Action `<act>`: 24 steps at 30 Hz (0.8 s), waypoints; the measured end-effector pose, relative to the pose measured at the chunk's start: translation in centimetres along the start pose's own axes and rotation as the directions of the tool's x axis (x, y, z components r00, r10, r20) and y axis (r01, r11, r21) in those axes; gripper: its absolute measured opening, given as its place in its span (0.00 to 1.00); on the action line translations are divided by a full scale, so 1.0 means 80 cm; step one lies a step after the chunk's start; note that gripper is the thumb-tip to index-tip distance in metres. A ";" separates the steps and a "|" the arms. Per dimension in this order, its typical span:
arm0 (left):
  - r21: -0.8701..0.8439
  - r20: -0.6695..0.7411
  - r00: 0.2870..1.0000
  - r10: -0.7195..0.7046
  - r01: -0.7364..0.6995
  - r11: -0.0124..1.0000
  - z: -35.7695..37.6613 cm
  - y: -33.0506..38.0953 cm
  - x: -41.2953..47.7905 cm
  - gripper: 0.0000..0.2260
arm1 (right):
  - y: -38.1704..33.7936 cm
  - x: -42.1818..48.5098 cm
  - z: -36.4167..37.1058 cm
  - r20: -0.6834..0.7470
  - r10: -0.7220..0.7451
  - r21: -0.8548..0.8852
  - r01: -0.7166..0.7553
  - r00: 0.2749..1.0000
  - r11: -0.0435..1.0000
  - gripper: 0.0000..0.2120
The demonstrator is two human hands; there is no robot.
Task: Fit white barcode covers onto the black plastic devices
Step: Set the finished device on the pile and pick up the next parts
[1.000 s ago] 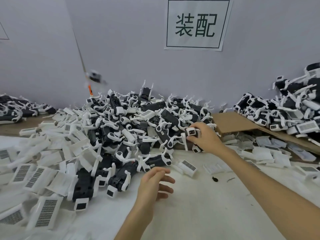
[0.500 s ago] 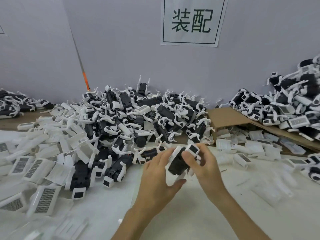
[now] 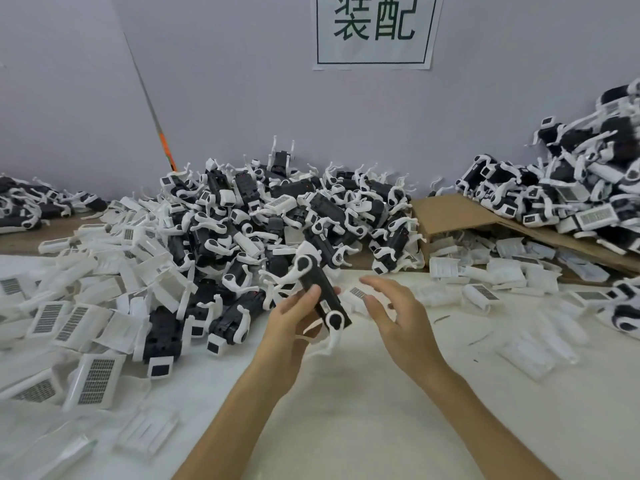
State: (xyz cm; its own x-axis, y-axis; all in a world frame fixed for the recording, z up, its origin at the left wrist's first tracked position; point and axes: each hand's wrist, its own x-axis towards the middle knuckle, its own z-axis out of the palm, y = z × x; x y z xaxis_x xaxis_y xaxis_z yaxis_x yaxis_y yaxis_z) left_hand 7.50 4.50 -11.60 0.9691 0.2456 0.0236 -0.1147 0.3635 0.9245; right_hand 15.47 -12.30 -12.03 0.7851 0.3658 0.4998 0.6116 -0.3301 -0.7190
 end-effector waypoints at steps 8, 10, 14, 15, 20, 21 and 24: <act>-0.249 0.059 0.995 -0.077 0.090 0.964 0.000 0.001 0.005 0.13 | 0.046 0.003 0.016 0.295 0.191 -0.462 -0.035 0.936 0.886 0.27; -0.255 0.076 0.993 -0.091 0.108 0.961 -0.003 0.000 0.006 0.15 | 0.045 0.004 0.016 0.186 0.144 -0.431 -0.051 0.972 0.901 0.16; -0.228 0.079 0.987 -0.138 0.152 0.962 -0.002 -0.004 0.011 0.19 | 0.042 0.005 0.015 0.079 0.212 -0.363 -0.170 0.974 0.916 0.09; -0.214 0.082 0.985 -0.153 0.168 0.962 -0.002 -0.005 0.013 0.21 | 0.041 0.005 0.013 0.058 0.229 -0.350 -0.195 0.972 0.916 0.10; -0.098 0.136 0.976 -0.169 0.183 0.978 -0.007 -0.009 0.009 0.18 | 0.024 0.006 -0.007 -0.105 0.148 -0.235 -0.170 0.983 0.957 0.10; -0.061 0.136 0.975 -0.174 0.184 0.981 -0.007 -0.009 0.008 0.20 | 0.018 0.007 -0.012 -0.142 0.155 -0.121 -0.172 0.978 0.978 0.10; 0.009 0.104 0.978 -0.178 0.178 0.984 -0.002 -0.006 0.005 0.25 | -0.004 0.010 -0.022 -0.038 0.264 0.391 -0.229 0.964 0.891 0.07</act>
State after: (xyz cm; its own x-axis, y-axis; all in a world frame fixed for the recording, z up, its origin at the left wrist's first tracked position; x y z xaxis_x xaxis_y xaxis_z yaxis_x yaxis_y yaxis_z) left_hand 7.87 4.60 -12.10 0.9914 0.0817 -0.1020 0.0619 0.3937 0.9172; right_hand 16.08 -13.47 -10.55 0.9220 0.2321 0.3099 0.3269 -0.0379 -0.9443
